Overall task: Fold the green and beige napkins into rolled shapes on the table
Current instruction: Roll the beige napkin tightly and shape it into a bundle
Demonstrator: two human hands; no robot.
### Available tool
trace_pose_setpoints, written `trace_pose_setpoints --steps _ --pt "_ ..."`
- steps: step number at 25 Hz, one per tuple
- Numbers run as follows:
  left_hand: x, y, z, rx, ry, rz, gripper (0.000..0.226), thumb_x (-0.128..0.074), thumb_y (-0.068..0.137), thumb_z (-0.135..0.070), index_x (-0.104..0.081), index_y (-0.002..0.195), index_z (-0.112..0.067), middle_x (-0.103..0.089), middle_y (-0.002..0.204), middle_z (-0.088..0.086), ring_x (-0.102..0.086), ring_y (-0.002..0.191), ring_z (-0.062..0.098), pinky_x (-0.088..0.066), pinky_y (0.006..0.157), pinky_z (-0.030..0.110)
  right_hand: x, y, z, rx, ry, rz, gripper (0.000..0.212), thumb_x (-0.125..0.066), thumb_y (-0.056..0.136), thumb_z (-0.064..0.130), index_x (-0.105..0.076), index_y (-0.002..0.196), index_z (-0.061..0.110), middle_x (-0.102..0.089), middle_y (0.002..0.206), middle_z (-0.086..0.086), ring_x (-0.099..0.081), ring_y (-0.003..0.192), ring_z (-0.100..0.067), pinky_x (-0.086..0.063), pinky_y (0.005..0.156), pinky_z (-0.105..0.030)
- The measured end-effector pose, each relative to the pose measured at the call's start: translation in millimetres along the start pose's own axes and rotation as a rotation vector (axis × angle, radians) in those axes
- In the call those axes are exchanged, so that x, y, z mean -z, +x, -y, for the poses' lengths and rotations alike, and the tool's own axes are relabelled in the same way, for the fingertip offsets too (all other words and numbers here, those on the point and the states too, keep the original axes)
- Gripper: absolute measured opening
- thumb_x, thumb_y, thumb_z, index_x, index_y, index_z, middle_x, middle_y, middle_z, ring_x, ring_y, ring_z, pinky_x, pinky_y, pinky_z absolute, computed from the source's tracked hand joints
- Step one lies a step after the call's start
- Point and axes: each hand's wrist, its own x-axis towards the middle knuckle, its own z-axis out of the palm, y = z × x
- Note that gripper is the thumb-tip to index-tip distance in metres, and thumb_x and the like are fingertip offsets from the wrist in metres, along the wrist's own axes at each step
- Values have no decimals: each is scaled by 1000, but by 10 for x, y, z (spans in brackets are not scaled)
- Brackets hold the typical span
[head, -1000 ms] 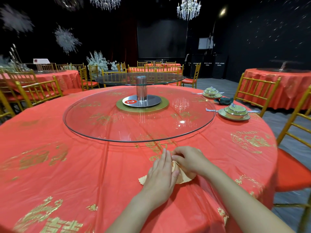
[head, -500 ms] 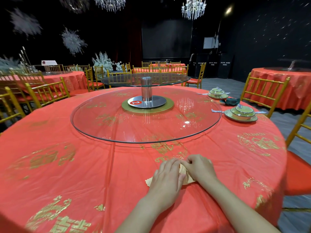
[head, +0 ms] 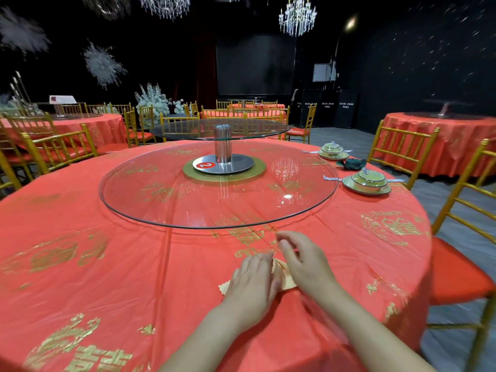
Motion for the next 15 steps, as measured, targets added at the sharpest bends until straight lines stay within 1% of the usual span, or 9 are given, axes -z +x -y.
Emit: trace_pose_setpoints --steps 2,5,7,8,10,11,12,14,15 --pt "37 1 41 -12 -17 24 66 -32 90 -53 -20 143 -16 -32 141 -1 -27 133 21 -30 105 38 -139 -141 52 -18 84 177 37 -43 91 23 -57 124 15 -57 118 9 -51 112 -1 -31 92 -2" --pt "138 -18 120 -43 -77 114 79 -54 87 -48 -15 147 -15 -22 151 0 -18 140 21 -23 112 39 -197 -307 -92 82 20 296 50 -48 85 40 -43 133 29 -45 136 14 -39 126 5 -27 106 -10" --pt "242 -44 211 -70 -94 126 92 -66 77 -53 -17 147 -19 -24 152 -4 -20 140 18 -23 112 37 -184 -334 -117 111 -39 326 59 -58 79 43 -33 133 41 -38 135 24 -36 125 10 -27 105 -11" --pt "287 -60 283 -55 -98 135 100 -69 69 -59 -18 147 -22 -28 150 -5 -24 139 17 -25 111 37 -188 -333 -104 114 -75 327 63 -60 77 43 -32 134 42 -37 132 27 -38 123 9 -29 103 -11" --pt "382 -95 403 51 -153 155 113 -62 56 -74 -17 148 -24 -36 146 -6 -33 135 16 -30 109 37 -209 -329 -101 129 -129 309 68 -57 76 50 -36 138 34 -37 130 27 -42 123 2 -31 101 -12" --pt "405 -103 446 115 -203 140 109 -57 58 -76 -22 146 -24 -44 141 -5 -40 130 16 -33 107 36 -216 -333 -113 140 -138 293 70 -53 75 54 -37 139 30 -39 130 25 -44 123 0 -31 100 -12" --pt "425 -100 464 173 -276 96 93 -53 69 -74 -31 143 -21 -52 133 -2 -48 123 17 -37 103 34 -219 -341 -118 151 -142 280 71 -50 75 57 -39 139 29 -41 131 23 -45 122 0 -32 99 -12" --pt "447 -35 464 292 -474 -32 56 -38 92 -56 -53 123 -13 -62 113 4 -57 106 21 -41 93 32 -221 -352 -118 171 -151 265 70 -47 76 58 -40 138 28 -47 133 18 -46 121 0 -32 97 -11" --pt "473 15 447 352 -567 -65 52 -33 96 -49 -60 112 -8 -63 101 6 -59 94 21 -43 85 31 -225 -356 -117 180 -154 260 69 -48 76 57 -41 138 27 -48 133 16 -45 120 0 -32 96 -10"
